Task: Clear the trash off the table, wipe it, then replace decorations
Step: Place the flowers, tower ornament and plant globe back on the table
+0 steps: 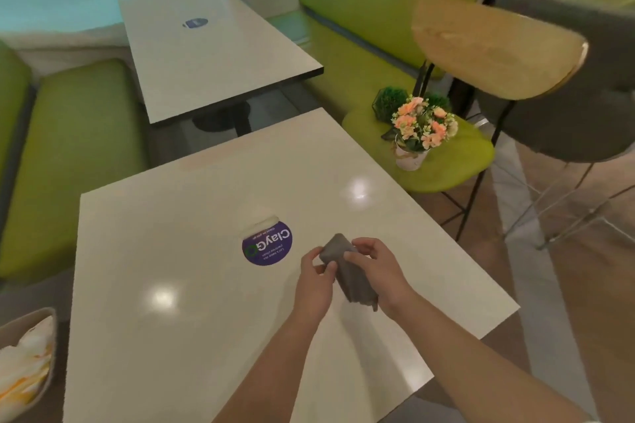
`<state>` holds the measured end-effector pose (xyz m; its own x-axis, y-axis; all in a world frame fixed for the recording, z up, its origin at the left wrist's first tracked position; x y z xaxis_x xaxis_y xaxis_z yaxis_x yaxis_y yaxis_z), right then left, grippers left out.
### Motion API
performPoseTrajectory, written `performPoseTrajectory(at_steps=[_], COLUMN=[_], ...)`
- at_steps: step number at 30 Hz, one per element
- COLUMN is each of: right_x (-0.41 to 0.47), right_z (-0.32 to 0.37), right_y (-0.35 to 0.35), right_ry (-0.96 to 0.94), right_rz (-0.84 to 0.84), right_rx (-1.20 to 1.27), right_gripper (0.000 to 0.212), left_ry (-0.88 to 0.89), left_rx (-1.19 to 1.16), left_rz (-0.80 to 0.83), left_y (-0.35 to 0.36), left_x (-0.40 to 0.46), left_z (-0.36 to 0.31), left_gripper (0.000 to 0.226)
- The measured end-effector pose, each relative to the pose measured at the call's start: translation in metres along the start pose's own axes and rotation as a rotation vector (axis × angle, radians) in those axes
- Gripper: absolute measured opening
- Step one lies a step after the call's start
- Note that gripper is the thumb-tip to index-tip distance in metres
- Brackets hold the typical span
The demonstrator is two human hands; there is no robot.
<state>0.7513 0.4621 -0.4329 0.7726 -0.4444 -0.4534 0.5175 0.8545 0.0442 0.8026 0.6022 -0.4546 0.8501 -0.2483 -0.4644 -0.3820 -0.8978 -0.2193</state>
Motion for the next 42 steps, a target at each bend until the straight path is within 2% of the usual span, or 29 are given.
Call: performPoseTrajectory(at_steps=[2,5,8,11,15,19,22,24,28,30,32,35,38,42], right_x=[0.009,0.020,0.030,0.046,0.081,0.129,0.171,0.192,0.233,0.254,0.268,0.301,0.332,0.374], right_z=[0.016,0.037,0.050,0.058,0.073,0.082,0.091,0.093,0.083,0.084,0.098,0.119,0.135,0.146], right_y=[-0.018,-0.051,-0.086,-0.123,-0.176,-0.223,-0.255,-0.272,-0.324,-0.342,-0.351,-0.380,-0.390,-0.386], right_ry=[-0.002,-0.008,-0.012,-0.005,-0.021,0.068,0.158,0.206,0.341,0.371,0.323,0.199,0.085,-0.014], right_rz=[-0.047,-0.130,-0.200,-0.259,-0.305,-0.243,-0.149,-0.110,-0.179,-0.173,-0.164,-0.280,-0.315,-0.282], right_rx=[0.103,0.261,0.372,0.457,0.520,0.587,0.561,0.530,0.377,0.401,0.397,0.174,-0.036,-0.219], right_gripper=[0.021,0.024,0.029,0.033,0.045,0.048,0.035,0.038,0.048,0.043,0.029,0.031,0.026,0.025], left_ry=[0.028,-0.025,-0.017,0.032,0.172,0.235,0.217,0.182,0.091,0.022,-0.019,-0.087,-0.096,-0.119], left_rx=[-0.010,-0.078,-0.002,0.061,0.220,0.228,0.191,0.158,0.088,0.050,-0.010,-0.016,0.081,0.191], left_rz=[0.040,0.114,0.240,0.316,0.282,0.297,0.286,0.291,0.280,0.261,0.249,0.225,0.187,0.071], left_y=[0.017,0.050,0.091,0.133,0.187,0.251,0.299,0.324,0.365,0.381,0.391,0.408,0.421,0.427], left_x=[0.015,0.035,0.043,0.049,0.077,0.106,0.133,0.149,0.178,0.195,0.212,0.243,0.264,0.296], left_z=[-0.026,-0.058,-0.089,-0.116,-0.153,-0.192,-0.213,-0.218,-0.227,-0.219,-0.209,-0.197,-0.192,-0.192], left_gripper=[0.042,0.047,0.017,0.022,0.034,0.030,0.028,0.029,0.046,0.049,0.052,0.061,0.073,0.073])
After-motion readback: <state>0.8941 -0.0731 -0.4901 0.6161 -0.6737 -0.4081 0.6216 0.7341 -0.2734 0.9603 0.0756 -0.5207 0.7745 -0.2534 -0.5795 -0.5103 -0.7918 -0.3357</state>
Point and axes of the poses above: each hand's wrist, its own x-axis towards the middle knuckle, its own y-axis out of the palm, z = x × y, the point moved 10 cm from there along x, towards the middle knuckle, and after that the axes turned 3 degrees about x, right-handed, at the moved point
